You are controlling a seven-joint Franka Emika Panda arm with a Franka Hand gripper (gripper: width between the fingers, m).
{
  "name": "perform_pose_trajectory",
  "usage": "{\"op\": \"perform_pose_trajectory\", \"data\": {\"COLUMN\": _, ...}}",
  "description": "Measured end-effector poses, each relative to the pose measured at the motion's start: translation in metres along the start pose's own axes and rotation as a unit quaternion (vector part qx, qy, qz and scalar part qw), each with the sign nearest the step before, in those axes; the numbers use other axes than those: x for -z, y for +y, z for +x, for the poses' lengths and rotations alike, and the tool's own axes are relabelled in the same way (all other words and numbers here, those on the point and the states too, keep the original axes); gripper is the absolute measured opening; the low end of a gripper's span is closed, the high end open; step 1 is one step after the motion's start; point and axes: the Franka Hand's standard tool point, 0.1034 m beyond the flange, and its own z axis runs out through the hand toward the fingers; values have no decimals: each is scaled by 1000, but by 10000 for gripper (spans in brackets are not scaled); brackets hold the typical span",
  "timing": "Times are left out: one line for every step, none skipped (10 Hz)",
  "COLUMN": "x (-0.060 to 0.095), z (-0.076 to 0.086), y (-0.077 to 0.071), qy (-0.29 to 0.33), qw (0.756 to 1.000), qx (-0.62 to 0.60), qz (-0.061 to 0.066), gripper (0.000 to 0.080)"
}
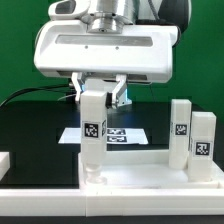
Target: Assemble desk
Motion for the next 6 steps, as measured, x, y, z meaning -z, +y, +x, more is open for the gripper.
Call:
{"op": "perform_pose_trajectory", "data": {"x": -2, "z": -3, "y": -3, "qy": -2, "qw": 1000, "qx": 3, "qz": 0, "gripper": 287}}
{"op": "perform_pose_trajectory", "data": {"x": -4, "z": -5, "y": -4, "qy": -4, "qw": 1000, "qx": 5, "qz": 0, "gripper": 287}}
{"op": "perform_pose_trajectory", "data": {"x": -6, "z": -8, "y": -5, "qy": -7, "qw": 1000, "qx": 7, "qz": -1, "gripper": 287}}
{"op": "perform_pose_trajectory", "data": {"x": -8, "z": -10, "y": -4, "qy": -8, "qw": 1000, "qx": 8, "qz": -3, "gripper": 287}}
{"op": "perform_pose_trajectory", "data": {"x": -10, "z": -12, "y": -4, "qy": -10, "qw": 1000, "qx": 9, "qz": -4, "gripper": 287}}
{"op": "perform_pose_trajectory", "data": {"x": -11, "z": -13, "y": -3, "qy": -10, "qw": 1000, "qx": 10, "qz": -5, "gripper": 287}}
